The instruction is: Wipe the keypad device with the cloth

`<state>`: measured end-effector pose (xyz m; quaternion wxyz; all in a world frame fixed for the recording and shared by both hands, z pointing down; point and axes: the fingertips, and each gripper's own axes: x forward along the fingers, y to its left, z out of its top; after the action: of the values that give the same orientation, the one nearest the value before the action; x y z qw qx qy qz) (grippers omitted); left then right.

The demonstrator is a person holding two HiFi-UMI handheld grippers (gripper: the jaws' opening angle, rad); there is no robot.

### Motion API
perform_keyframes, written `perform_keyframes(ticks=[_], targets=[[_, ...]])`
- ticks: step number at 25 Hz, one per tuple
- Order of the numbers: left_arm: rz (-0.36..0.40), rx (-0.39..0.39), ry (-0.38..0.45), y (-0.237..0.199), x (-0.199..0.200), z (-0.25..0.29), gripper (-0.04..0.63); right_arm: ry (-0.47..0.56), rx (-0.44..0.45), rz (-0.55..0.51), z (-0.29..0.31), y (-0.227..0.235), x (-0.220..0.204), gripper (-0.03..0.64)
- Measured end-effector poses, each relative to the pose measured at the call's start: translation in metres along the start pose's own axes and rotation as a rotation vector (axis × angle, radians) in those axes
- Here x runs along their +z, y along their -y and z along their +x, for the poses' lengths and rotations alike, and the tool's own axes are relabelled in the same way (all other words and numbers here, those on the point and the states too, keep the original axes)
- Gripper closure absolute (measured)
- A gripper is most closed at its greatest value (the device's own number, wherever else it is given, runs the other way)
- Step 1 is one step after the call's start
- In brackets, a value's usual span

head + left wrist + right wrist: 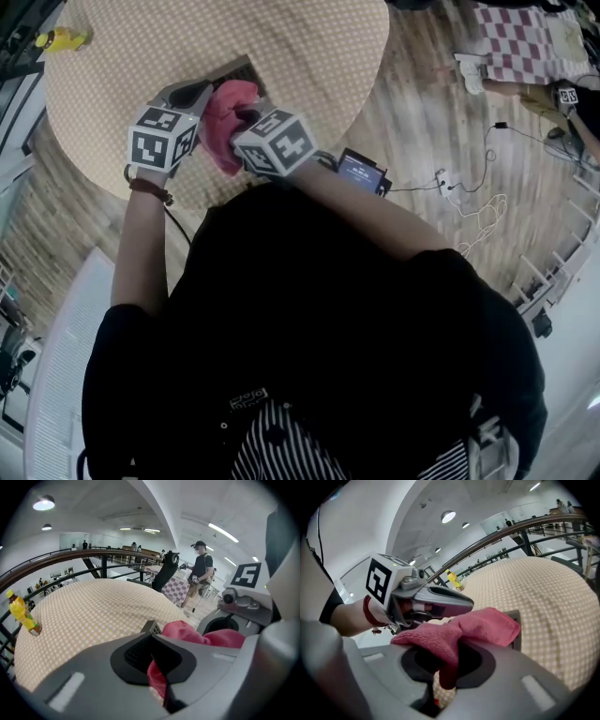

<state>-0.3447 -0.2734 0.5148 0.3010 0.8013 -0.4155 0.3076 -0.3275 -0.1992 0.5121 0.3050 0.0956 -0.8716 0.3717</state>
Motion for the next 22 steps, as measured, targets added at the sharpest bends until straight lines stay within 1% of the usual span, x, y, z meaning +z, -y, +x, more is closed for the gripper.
perform_keyframes(ticks=[4,6,10,11,15,22], targets=[[0.043,0.001,-0.132,-0.014,-0.019,0.012,0.592,-0.006,0.006,0.001,0.006,-0.001,-0.001,0.549],[0.069,-0.018,-0.192,-0.016,-0.024,0.017,0.592,-0.014,0.007,-0.001,0.010,0.000,-0.004,0.549],[0.164,-0.043,-0.325,-0.018,-0.034,0.032,0.592,-0.028,0.006,-0.006,0.019,0.003,-0.009,0.549],[0.177,-0.048,-0.348,-0.019,-0.036,0.034,0.591,-0.032,0.006,-0.006,0.021,0.004,-0.009,0.549],[0.181,-0.075,-0.397,-0.021,-0.040,0.033,0.591,-0.042,0.003,-0.007,0.029,0.005,-0.009,0.549],[0.296,-0.050,-0.447,-0.017,-0.036,0.037,0.591,-0.051,-0.017,-0.005,0.045,0.017,-0.009,0.549]])
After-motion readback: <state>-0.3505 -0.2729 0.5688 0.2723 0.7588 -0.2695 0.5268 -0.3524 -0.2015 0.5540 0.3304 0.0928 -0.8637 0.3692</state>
